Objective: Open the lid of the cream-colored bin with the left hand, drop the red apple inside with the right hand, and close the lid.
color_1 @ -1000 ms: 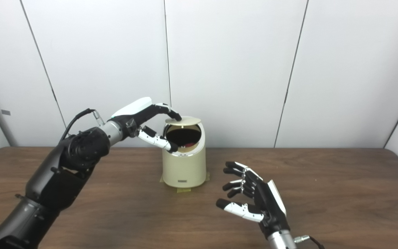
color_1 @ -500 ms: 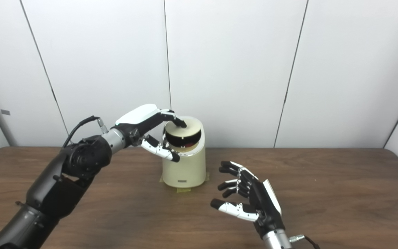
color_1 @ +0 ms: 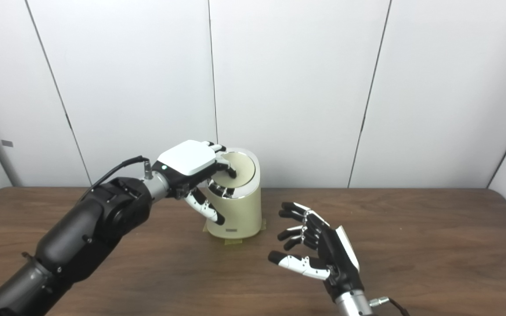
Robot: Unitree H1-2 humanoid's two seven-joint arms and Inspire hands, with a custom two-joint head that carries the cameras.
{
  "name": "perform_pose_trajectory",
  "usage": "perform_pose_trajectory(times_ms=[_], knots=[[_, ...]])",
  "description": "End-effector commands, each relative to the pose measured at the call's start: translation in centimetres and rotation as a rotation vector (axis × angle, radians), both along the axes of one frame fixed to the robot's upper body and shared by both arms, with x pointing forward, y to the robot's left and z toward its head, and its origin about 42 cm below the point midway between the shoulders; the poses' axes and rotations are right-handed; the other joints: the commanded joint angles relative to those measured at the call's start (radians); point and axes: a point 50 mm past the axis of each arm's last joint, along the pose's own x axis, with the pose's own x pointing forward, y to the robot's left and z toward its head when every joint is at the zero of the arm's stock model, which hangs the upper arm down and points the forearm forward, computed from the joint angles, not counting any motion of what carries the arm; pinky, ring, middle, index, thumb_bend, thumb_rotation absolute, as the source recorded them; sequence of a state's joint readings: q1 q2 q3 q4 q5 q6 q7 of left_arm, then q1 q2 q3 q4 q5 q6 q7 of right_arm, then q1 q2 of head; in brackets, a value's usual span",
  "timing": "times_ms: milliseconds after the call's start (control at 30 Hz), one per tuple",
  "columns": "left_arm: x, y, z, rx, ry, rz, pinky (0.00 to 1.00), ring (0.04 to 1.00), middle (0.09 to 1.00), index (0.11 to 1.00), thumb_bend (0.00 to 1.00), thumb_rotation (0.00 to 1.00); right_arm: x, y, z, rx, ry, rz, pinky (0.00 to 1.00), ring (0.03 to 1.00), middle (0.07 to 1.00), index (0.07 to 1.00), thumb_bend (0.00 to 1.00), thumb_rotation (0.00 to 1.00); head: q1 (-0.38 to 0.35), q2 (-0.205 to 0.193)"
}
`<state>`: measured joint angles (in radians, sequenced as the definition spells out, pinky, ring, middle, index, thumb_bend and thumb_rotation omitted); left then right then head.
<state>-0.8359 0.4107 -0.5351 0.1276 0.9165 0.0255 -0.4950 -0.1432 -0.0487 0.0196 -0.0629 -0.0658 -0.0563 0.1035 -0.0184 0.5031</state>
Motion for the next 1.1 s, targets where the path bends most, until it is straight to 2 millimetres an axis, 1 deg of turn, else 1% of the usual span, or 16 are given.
perform_pose_trajectory(times_ms=[0,100,300,367,500,567,700,733,800,867,933,1000,1067], knots=[[0.4,0.5,0.8,0.059,-0.001,0.04,1.0,0.976,0.799,0.771,0.96,0.4,0.5,0.1,2.2,0.0,-0.091,-0.003,0.44,0.559,0.754,0.768,0.71,0.3,-0.001,0.003],[0.2,0.3,0.4,0.074,0.01,0.048,1.0,0.975,0.804,0.775,0.97,0.4,0.4,0.0,2.2,0.003,-0.089,-0.007,0.45,0.563,0.757,0.767,0.71,0.32,-0.002,0.009],[-0.1,0.2,-0.5,0.07,0.034,0.033,1.0,0.971,0.806,0.767,0.97,0.37,0.3,-0.1,2.2,-0.001,-0.09,-0.009,0.45,0.564,0.761,0.765,0.71,0.33,-0.001,0.015],[-0.2,0.2,-0.6,0.075,0.038,0.027,1.0,0.971,0.805,0.766,0.97,0.38,0.2,-0.1,2.3,-0.001,-0.086,-0.011,0.45,0.564,0.758,0.762,0.71,0.33,-0.002,0.017],[-0.4,0.2,-0.5,0.063,0.045,0.017,1.0,0.976,0.807,0.769,0.96,0.42,0.2,-0.1,2.3,0.002,-0.082,-0.013,0.45,0.571,0.761,0.764,0.72,0.33,0.0,0.017],[-0.6,0.4,-0.1,0.015,0.037,0.002,1.0,0.971,0.802,0.77,0.95,0.41,0.1,0.0,2.2,-0.002,-0.082,-0.015,0.45,0.57,0.756,0.76,0.72,0.33,0.0,0.017],[-0.9,0.8,0.7,-0.172,-0.027,-0.024,1.0,0.943,0.793,0.786,0.92,0.39,0.2,-0.1,2.2,-0.006,-0.085,-0.014,0.45,0.566,0.75,0.757,0.71,0.32,0.005,0.015],[-1.0,0.9,0.9,-0.227,-0.049,-0.026,1.0,0.941,0.808,0.811,0.89,0.38,0.3,-0.1,2.2,-0.005,-0.085,-0.014,0.45,0.565,0.749,0.755,0.71,0.33,0.005,0.016],[-1.2,1.1,1.0,-0.312,-0.09,-0.023,1.0,0.957,0.879,0.873,0.85,0.38,0.3,-0.1,2.1,-0.003,-0.083,-0.014,0.45,0.564,0.75,0.752,0.7,0.32,0.005,0.016],[-1.3,1.2,1.0,-0.397,-0.123,-0.026,1.0,0.972,0.934,0.921,0.82,0.35,0.3,-0.1,2.1,-0.005,-0.087,-0.014,0.45,0.559,0.744,0.747,0.69,0.31,0.003,0.016],[-1.5,1.4,0.9,-0.505,-0.144,-0.022,1.0,0.985,0.961,0.948,0.81,0.31,0.2,-0.2,2.1,-0.008,-0.088,-0.016,0.45,0.556,0.742,0.742,0.69,0.31,0.004,0.016],[-1.6,1.8,0.7,-0.613,-0.155,-0.013,1.0,0.996,0.981,0.976,0.8,0.31,0.2,-0.2,2.0,-0.011,-0.087,-0.018,0.45,0.555,0.744,0.74,0.69,0.31,0.004,0.017],[-1.8,2.3,0.5,-0.734,-0.153,-0.004,0.97,1.0,0.996,0.993,0.79,0.32,0.2,-0.3,2.0,-0.016,-0.087,-0.02,0.45,0.555,0.742,0.737,0.69,0.32,0.003,0.018]])
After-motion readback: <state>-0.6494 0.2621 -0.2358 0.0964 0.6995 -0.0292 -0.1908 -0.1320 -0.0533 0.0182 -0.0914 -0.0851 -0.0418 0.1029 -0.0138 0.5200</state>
